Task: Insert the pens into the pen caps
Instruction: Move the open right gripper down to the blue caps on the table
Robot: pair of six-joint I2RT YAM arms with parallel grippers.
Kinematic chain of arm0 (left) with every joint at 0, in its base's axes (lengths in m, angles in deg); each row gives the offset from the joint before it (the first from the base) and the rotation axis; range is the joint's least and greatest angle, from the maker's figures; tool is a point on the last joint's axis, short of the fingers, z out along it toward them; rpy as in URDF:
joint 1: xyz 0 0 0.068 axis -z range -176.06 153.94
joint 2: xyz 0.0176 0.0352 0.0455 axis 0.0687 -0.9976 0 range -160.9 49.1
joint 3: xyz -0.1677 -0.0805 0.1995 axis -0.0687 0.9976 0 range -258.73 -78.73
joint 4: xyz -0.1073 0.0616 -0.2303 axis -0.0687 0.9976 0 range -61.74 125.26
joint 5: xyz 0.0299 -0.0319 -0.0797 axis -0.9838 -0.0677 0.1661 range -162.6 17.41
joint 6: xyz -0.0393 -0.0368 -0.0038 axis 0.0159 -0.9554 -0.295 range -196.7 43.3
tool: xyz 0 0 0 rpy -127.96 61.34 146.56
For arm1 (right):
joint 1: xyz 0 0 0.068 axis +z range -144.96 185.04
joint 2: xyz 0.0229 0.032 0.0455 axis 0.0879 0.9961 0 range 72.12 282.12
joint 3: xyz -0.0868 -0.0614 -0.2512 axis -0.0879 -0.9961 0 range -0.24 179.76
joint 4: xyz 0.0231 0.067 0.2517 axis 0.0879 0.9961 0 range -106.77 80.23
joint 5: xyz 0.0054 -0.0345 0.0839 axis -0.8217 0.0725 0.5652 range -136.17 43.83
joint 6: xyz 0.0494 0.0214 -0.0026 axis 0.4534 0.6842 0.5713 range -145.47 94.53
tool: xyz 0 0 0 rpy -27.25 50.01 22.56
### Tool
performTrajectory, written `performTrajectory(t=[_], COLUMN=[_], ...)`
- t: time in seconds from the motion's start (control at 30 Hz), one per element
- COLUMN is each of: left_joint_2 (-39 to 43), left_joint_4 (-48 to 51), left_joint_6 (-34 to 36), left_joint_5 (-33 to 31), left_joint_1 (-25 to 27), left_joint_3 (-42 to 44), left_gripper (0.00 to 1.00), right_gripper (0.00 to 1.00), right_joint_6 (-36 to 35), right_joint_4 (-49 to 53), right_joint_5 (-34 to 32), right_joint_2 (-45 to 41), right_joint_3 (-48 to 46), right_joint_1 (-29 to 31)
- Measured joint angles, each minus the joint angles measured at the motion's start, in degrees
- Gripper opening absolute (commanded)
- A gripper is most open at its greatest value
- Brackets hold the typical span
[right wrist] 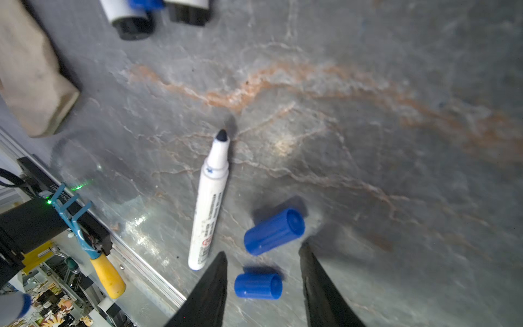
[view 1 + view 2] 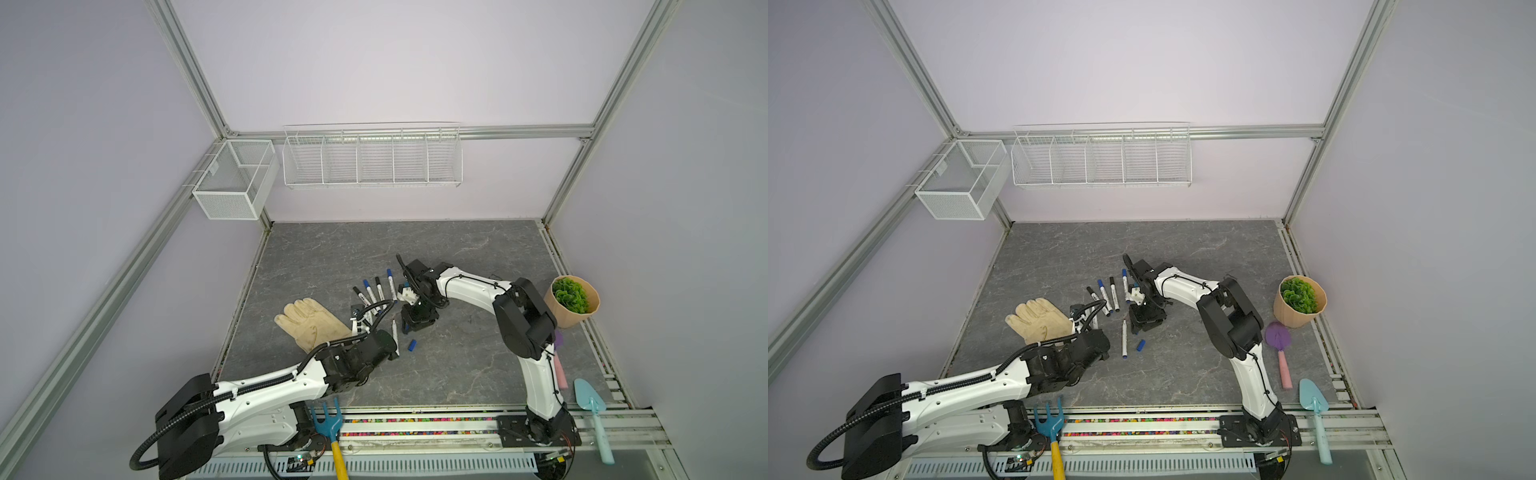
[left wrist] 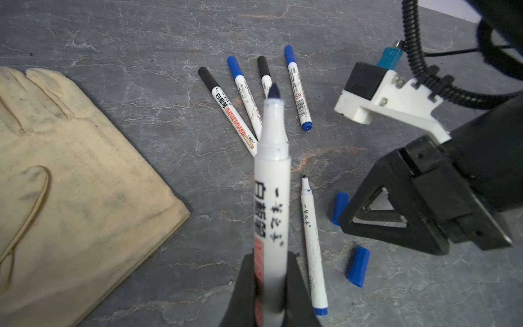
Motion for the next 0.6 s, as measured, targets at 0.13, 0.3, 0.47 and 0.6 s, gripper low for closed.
performTrajectory(t=[0.13, 0.3, 0.47, 0.6], left_joint_2=[2.03, 3.04, 3.04, 2.99], left_joint_4=[0.52, 0.7, 0.87, 0.87], left_joint_6=[-0.22, -0.44, -0.44, -0.39], left_joint_5=[-0.02, -0.02, 0.0, 0.0], left_joint_1=[0.0, 0.0, 0.0, 0.0], left_joint_3=[0.02, 0.02, 0.02, 0.02], left_gripper=[0.0, 0.0, 0.0, 0.0], right_gripper=[0.45, 0.44, 0.4, 0.35], right_joint_6=[0.44, 0.42, 0.09, -0.44], right_joint_4=[0.07, 1.66, 4.44, 5.84], right_joint_5=[-0.46, -3.23, -8.48, -13.92], right_joint_2=[0.81, 2.08, 3.43, 4.0], right_joint_3=[1.44, 3.87, 6.56, 7.82], right_joint_1=[0.52, 1.77, 3.65, 5.33])
